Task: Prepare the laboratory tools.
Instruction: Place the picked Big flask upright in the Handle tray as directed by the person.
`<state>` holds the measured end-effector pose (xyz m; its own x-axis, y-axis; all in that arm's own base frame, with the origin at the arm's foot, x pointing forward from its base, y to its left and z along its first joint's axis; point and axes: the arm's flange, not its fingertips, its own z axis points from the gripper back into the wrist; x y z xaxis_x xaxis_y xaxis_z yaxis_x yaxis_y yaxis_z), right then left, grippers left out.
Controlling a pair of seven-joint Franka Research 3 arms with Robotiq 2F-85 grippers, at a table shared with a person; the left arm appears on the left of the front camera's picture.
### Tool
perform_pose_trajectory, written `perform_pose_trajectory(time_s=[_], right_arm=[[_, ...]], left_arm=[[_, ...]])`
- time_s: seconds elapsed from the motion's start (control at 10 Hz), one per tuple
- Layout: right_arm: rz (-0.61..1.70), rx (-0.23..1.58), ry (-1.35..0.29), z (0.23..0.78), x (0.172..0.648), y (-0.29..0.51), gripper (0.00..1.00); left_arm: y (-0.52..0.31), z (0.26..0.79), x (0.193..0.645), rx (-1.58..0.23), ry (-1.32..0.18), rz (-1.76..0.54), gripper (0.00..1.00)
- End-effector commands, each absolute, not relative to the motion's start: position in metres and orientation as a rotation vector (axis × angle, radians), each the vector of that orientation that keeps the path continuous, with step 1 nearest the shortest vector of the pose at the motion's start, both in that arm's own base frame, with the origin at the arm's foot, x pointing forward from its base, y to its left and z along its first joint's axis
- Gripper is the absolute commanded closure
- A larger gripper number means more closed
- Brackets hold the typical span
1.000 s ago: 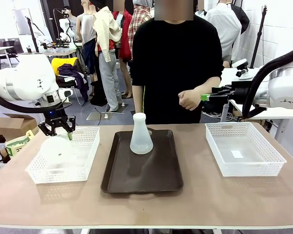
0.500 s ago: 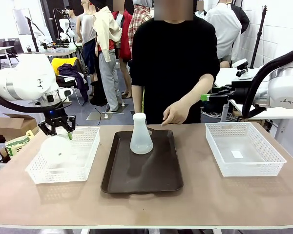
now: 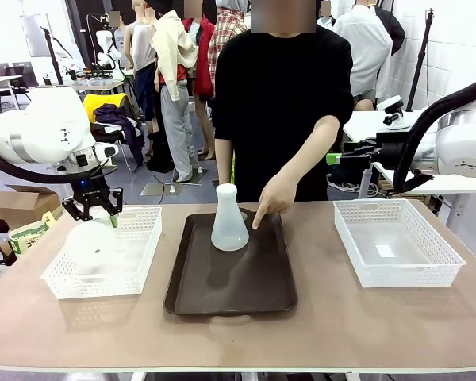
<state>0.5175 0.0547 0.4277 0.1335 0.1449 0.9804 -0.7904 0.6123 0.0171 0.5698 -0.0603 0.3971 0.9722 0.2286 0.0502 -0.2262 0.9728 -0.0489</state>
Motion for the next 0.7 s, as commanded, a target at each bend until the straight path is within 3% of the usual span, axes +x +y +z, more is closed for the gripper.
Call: perform_pose_trajectory(time_s=[0.0, 0.2, 0.4, 0.6], right_arm=[[0.745, 0.636, -1.248, 0.429, 0.517, 0.055, 0.0], [0.745, 0.636, -1.248, 0.429, 0.517, 0.055, 0.0], [0.745, 0.636, -1.248, 0.429, 0.517, 0.055, 0.0], [0.745, 0.636, -1.248, 0.429, 0.517, 0.055, 0.0]], left_arm=[[-0.061, 0.401, 0.573, -0.04, -0.065, 0.246, 1.0], [-0.06, 0.397, 0.57, -0.043, -0.056, 0.23, 1.0], [-0.067, 0.43, 0.54, -0.255, -0.142, 0.03, 1.0], [-0.064, 0.466, 0.513, -0.304, -0.294, -0.052, 1.0]])
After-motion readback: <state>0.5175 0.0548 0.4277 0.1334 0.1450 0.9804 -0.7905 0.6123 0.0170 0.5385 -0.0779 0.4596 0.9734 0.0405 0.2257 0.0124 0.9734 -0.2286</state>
